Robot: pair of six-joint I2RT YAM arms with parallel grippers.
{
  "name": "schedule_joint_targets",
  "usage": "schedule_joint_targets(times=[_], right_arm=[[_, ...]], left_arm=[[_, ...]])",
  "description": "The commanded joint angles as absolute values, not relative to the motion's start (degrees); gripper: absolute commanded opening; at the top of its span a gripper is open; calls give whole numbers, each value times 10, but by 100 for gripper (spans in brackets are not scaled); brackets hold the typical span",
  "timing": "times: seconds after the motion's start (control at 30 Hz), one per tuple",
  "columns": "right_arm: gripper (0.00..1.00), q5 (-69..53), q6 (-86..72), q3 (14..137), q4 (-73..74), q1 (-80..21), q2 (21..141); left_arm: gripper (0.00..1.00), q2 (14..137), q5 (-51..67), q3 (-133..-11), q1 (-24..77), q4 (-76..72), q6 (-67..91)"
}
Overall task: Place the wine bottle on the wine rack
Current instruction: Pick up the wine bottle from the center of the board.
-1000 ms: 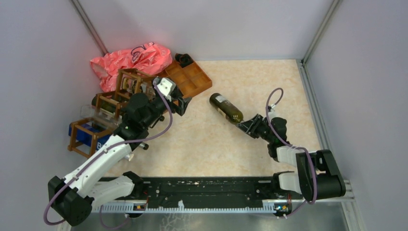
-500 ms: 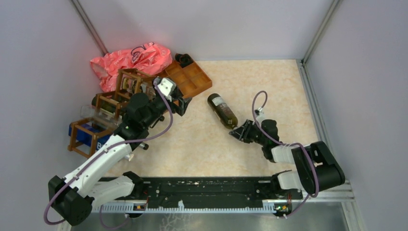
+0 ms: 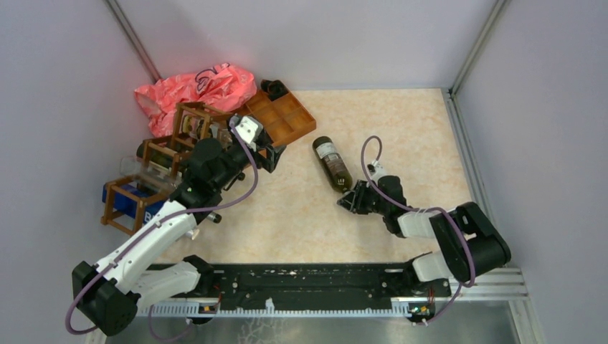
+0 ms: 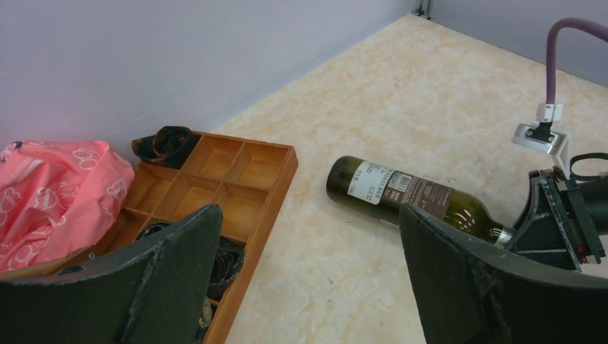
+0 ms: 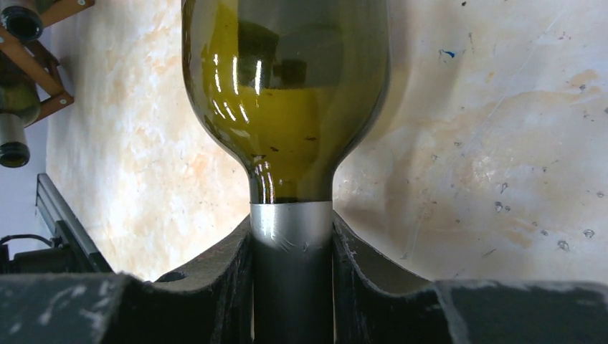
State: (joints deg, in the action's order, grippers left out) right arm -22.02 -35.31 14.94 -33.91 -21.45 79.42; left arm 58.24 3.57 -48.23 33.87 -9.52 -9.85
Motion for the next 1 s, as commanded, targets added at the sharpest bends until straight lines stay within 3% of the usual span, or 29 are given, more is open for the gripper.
schedule_joint_targets(times=[0.0, 0.4, 0.97], right_arm=[[14, -179, -340, 167, -290, -223, 809], [29, -168, -326, 187, -260, -237, 841], [36, -162, -321, 193, -255, -242, 856]], left_arm=[[99, 582, 41, -476, 336, -112, -104], [99, 579, 39, -476, 336, -112, -104], [99, 577, 39, -476, 336, -113, -105]])
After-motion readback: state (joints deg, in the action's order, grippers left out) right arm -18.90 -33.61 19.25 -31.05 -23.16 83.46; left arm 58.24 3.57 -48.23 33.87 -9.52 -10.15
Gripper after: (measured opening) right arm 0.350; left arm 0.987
